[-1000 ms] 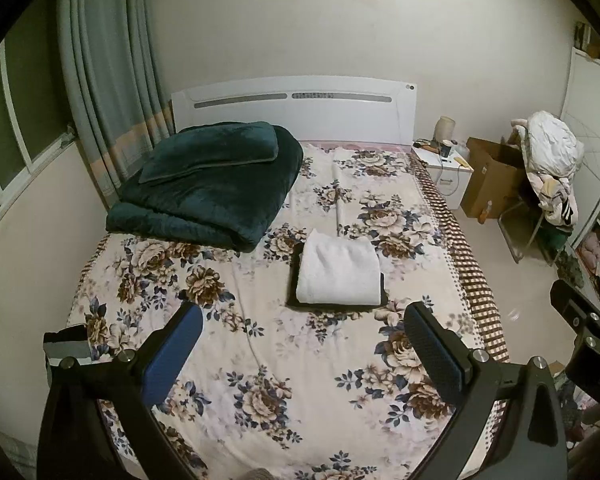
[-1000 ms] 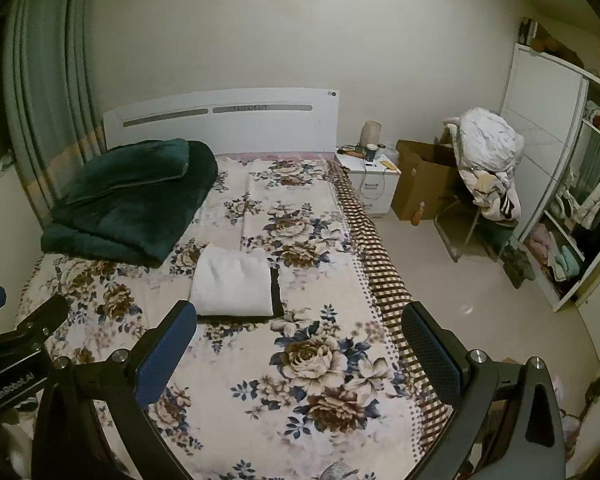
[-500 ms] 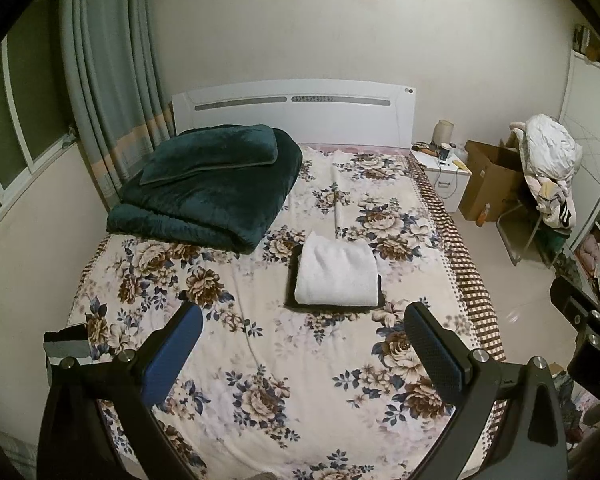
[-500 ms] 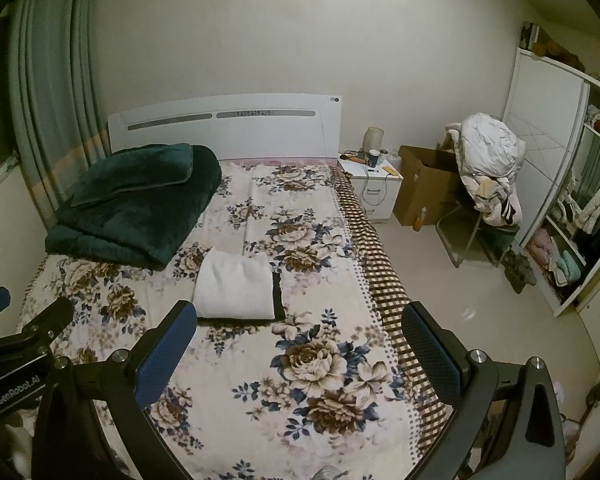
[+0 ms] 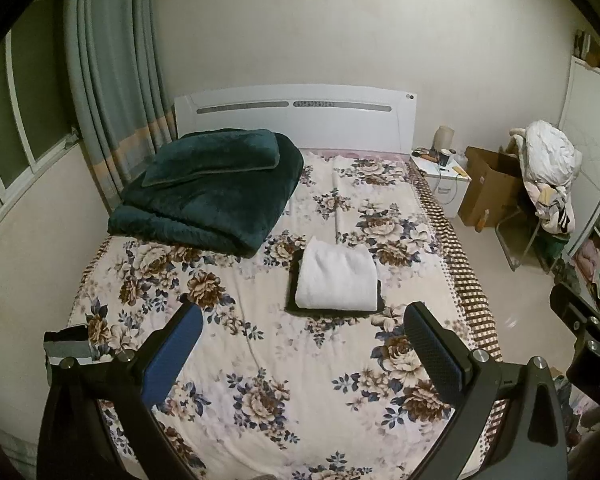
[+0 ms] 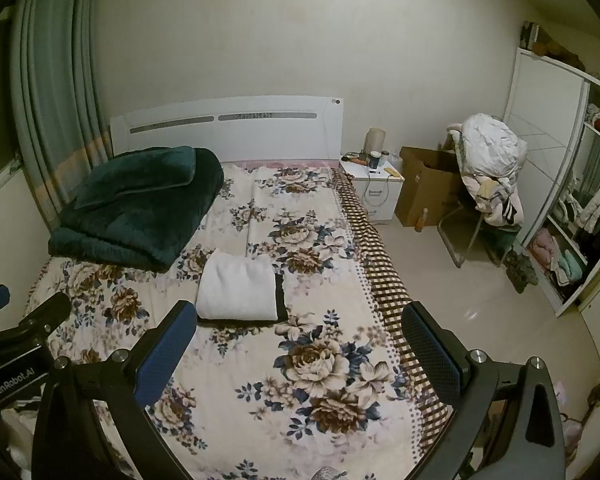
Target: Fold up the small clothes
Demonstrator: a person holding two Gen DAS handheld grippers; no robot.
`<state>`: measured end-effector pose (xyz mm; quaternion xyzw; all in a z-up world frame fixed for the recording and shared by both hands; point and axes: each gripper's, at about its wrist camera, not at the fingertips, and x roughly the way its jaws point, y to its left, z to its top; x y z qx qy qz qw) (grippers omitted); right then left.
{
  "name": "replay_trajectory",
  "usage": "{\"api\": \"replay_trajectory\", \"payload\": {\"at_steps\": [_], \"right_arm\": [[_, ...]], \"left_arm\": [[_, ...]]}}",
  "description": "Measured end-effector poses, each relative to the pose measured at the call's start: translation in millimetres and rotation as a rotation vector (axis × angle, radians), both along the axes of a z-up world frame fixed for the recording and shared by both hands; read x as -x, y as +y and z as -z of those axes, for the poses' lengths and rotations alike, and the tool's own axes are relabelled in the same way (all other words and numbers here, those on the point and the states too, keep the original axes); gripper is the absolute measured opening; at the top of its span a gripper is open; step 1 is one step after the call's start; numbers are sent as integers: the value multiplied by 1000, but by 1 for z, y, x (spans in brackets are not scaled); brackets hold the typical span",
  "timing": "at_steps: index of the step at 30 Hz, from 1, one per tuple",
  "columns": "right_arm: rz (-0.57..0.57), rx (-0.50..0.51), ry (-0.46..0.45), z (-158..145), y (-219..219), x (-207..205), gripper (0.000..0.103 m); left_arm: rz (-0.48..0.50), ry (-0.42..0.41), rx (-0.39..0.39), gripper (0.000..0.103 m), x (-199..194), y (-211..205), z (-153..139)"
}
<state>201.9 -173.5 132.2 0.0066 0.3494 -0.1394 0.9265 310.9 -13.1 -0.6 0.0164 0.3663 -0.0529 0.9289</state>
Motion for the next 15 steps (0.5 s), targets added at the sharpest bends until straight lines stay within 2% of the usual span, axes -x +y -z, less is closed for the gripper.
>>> {"api": "replay_trajectory", "payload": {"at_steps": [15], "right_arm": [[3, -3, -4, -3, 7, 2, 103]], "left_arm": [[-9, -5, -3, 103, 0, -2, -5]]}}
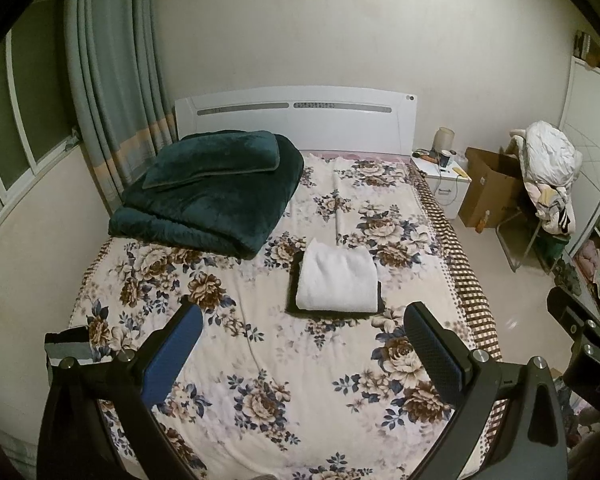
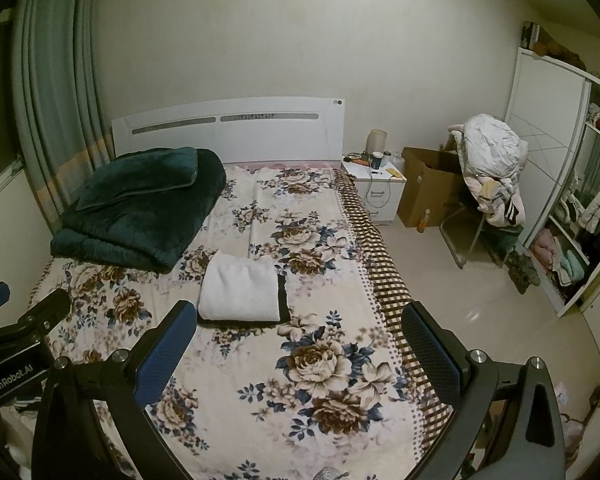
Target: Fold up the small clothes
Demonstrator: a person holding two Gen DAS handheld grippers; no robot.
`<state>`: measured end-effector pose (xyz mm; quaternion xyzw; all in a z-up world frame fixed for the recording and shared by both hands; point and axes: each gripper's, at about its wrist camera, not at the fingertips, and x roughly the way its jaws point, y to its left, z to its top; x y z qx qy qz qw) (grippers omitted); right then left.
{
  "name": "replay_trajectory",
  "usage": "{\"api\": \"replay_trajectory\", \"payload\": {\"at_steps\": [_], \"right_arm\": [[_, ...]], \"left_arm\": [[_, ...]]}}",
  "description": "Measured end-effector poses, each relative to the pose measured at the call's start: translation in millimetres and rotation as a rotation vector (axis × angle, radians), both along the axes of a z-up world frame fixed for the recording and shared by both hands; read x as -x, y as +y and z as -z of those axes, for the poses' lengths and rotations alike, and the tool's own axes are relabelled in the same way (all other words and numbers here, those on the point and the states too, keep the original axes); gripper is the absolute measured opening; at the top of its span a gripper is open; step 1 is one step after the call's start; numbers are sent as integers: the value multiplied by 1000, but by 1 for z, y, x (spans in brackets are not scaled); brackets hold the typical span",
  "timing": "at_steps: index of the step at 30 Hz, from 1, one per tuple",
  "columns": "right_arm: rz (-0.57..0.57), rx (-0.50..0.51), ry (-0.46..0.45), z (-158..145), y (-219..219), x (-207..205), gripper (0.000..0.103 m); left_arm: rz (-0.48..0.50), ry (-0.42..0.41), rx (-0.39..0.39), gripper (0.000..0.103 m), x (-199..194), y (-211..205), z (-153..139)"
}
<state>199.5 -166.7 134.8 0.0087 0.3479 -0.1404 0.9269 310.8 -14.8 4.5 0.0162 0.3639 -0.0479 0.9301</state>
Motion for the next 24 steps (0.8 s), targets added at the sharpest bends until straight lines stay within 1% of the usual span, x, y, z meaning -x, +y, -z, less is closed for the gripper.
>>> {"api": "replay_trajectory", "payload": {"at_steps": [24], "right_arm": [[4, -2, -5, 2, 4, 4, 103]], "left_arm": [[1, -10, 11, 103, 2, -4, -2]]}}
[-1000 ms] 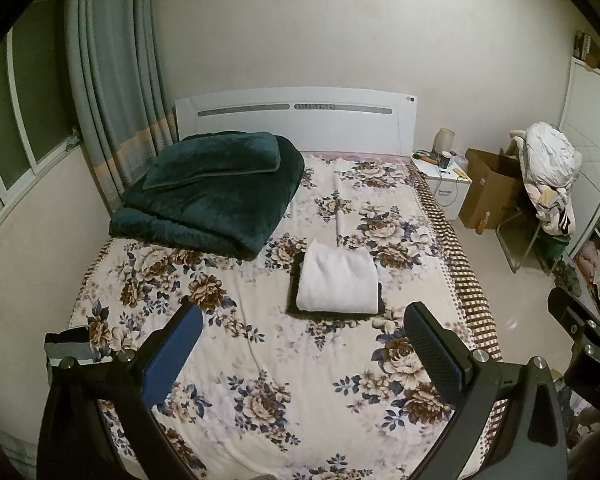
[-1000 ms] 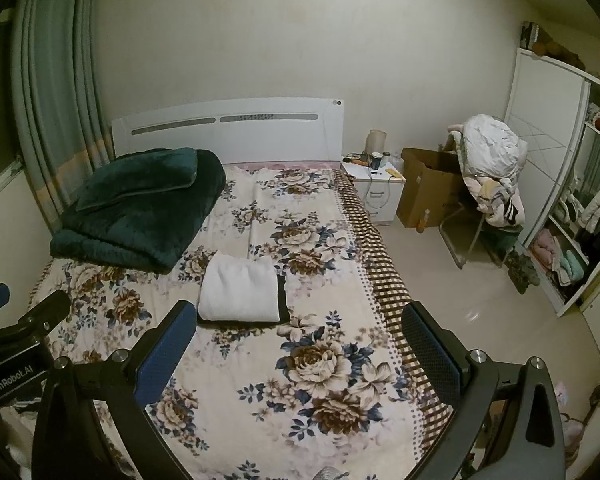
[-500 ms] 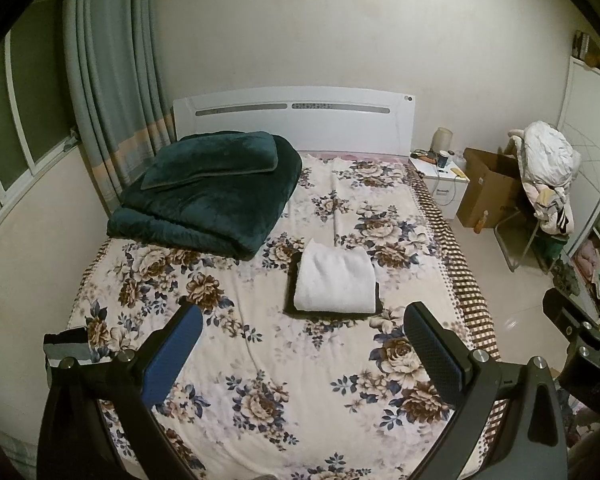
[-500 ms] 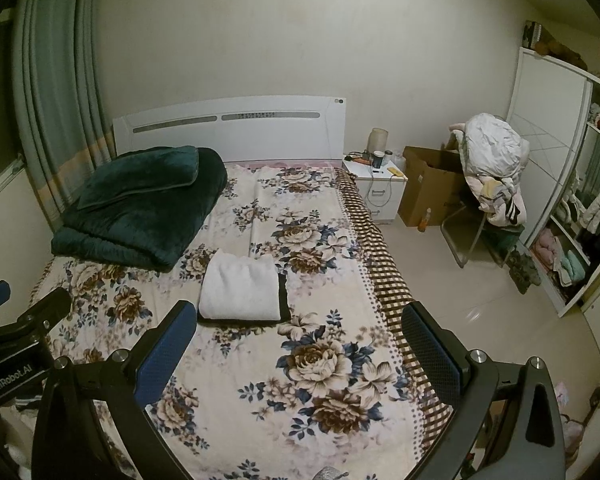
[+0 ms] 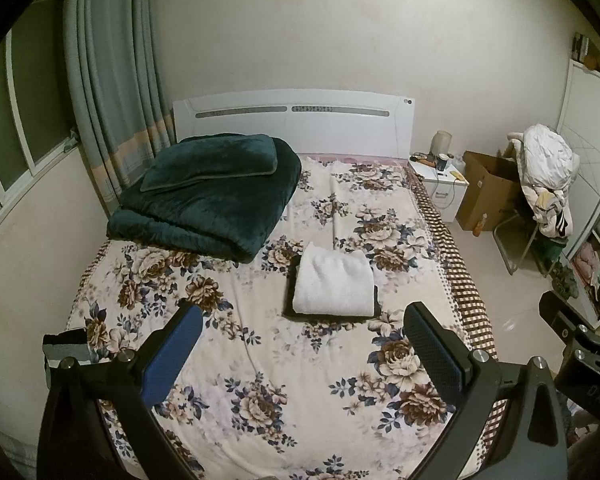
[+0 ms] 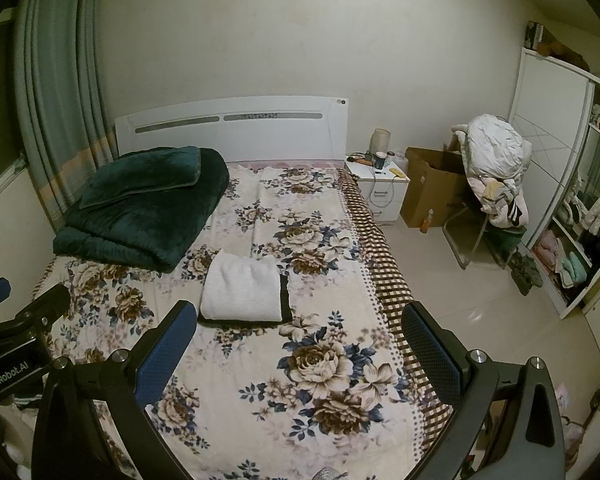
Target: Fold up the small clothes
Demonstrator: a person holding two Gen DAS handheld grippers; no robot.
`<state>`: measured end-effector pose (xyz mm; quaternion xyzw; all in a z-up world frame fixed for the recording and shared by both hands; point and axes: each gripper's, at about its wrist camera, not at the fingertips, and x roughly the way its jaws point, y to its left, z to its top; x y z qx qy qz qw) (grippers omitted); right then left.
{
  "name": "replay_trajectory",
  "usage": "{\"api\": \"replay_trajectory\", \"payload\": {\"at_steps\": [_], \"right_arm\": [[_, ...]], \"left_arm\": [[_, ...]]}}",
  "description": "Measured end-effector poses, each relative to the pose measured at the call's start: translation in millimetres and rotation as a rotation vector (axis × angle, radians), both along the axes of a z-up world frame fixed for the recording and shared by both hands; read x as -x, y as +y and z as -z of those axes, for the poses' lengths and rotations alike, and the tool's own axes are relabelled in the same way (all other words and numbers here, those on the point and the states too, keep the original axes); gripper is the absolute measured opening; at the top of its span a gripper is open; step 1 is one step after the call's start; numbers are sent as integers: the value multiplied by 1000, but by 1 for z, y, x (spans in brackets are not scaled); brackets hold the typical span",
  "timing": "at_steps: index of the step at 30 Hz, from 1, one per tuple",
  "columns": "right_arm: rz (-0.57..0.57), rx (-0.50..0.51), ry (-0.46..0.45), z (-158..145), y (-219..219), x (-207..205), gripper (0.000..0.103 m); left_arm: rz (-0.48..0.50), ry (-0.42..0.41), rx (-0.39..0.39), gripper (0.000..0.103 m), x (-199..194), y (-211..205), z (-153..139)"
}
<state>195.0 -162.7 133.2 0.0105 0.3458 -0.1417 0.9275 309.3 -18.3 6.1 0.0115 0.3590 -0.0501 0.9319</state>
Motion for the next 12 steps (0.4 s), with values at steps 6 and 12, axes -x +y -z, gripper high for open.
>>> {"api": "replay_trajectory", "payload": {"at_steps": [6, 12], "right_arm": [[-3, -5, -1, 1, 2, -1, 103], [-6, -4, -2, 2, 5, -1, 103]], "left_arm": [[-3, 2, 6, 103, -1, 2, -3], [-15, -24, -1, 103, -1, 1, -9]]}}
